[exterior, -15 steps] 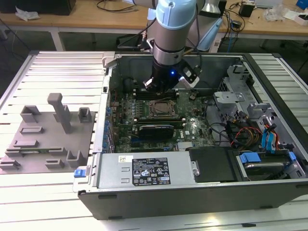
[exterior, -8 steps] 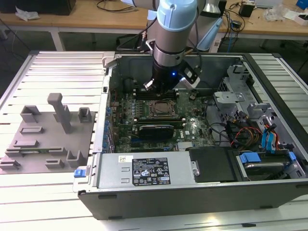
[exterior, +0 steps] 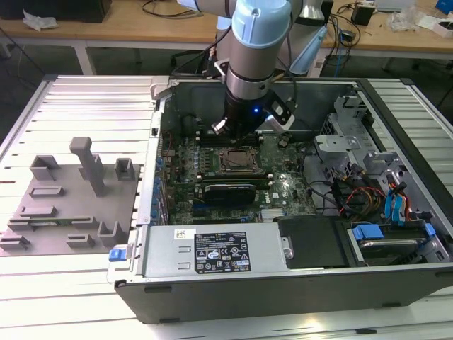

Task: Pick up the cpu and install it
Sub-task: 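Install the first cpu locking lever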

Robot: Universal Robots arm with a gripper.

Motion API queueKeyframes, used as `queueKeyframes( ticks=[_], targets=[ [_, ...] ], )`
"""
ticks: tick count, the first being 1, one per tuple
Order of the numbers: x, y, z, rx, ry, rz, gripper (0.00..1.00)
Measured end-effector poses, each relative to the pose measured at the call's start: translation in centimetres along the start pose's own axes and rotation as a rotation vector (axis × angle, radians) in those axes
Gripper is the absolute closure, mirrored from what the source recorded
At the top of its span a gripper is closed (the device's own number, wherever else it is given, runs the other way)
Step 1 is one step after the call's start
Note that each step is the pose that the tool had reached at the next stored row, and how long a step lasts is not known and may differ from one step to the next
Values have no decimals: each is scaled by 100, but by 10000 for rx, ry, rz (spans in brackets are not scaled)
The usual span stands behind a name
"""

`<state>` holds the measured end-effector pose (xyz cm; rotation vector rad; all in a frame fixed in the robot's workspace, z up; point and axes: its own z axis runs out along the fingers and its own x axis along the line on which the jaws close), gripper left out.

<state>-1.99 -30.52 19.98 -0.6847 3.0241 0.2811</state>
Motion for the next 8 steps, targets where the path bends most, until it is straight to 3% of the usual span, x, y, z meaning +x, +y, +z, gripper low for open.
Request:
queueKeyframes(
  ticks=[5, 8],
  targets=[
    [-40, -26, -1, -5, 3, -32, 89],
    [-46, -14, -67, -7, 3, -33, 89]
  ],
)
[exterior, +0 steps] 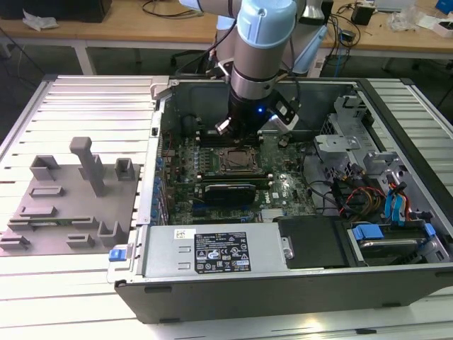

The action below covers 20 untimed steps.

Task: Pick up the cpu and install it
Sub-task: 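Install the first cpu locking lever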

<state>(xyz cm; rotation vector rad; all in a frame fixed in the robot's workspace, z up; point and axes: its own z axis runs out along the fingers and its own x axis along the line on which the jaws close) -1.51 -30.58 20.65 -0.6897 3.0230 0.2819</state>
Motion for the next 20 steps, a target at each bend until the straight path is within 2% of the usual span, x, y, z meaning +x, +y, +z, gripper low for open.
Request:
queueKeyframes(
  ticks=[7, 13, 20],
  targets=[
    [36, 36, -6, 0, -3, 0, 89],
    [31, 75, 6, -2, -7, -2, 89],
    [37, 67, 16, 13, 5, -22, 89]
  ],
)
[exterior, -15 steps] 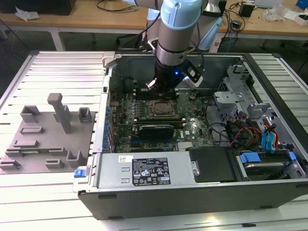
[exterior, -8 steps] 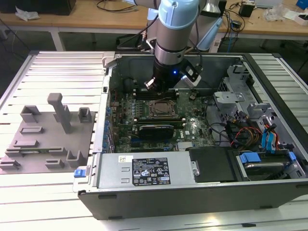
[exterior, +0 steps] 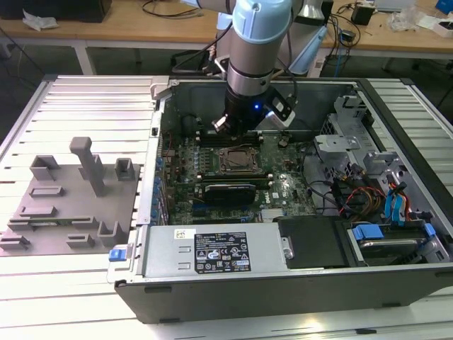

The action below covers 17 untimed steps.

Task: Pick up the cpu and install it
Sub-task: 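Install the first cpu locking lever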

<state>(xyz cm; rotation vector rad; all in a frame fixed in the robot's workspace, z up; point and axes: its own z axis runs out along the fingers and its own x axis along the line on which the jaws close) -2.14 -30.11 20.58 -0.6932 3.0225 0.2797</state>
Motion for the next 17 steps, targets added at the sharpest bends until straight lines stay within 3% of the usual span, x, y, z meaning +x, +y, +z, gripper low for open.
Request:
queueKeyframes(
  ticks=[17],
  targets=[
    [-32, -32, 67, 24, 35, -109, 89]
  ],
)
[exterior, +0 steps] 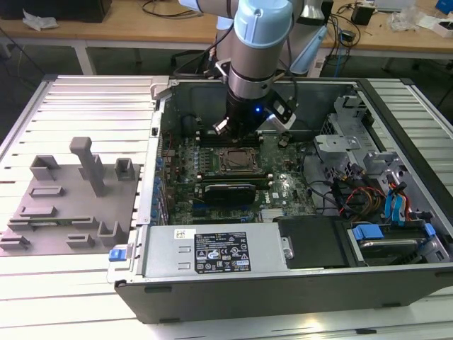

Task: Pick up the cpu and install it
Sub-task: 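Install the first cpu locking lever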

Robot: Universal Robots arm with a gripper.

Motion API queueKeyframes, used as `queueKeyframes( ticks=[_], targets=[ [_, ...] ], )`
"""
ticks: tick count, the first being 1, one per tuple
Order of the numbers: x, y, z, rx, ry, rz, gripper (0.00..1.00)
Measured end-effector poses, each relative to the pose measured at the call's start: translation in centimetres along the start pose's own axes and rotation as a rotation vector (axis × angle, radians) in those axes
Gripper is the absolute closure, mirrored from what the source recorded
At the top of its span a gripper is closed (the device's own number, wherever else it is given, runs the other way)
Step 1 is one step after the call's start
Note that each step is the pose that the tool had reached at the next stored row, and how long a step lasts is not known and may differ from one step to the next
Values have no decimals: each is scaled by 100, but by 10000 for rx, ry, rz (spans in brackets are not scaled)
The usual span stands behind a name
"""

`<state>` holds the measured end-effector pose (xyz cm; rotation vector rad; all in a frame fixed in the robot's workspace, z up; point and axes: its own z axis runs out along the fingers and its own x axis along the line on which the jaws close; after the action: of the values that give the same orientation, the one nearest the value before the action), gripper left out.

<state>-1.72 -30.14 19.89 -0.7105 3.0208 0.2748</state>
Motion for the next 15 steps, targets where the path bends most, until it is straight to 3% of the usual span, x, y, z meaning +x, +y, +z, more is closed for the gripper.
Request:
queueKeyframes(
  ticks=[15],
  targets=[
    [-51, -52, -4, -4, -3, -4, 89]
  ],
)
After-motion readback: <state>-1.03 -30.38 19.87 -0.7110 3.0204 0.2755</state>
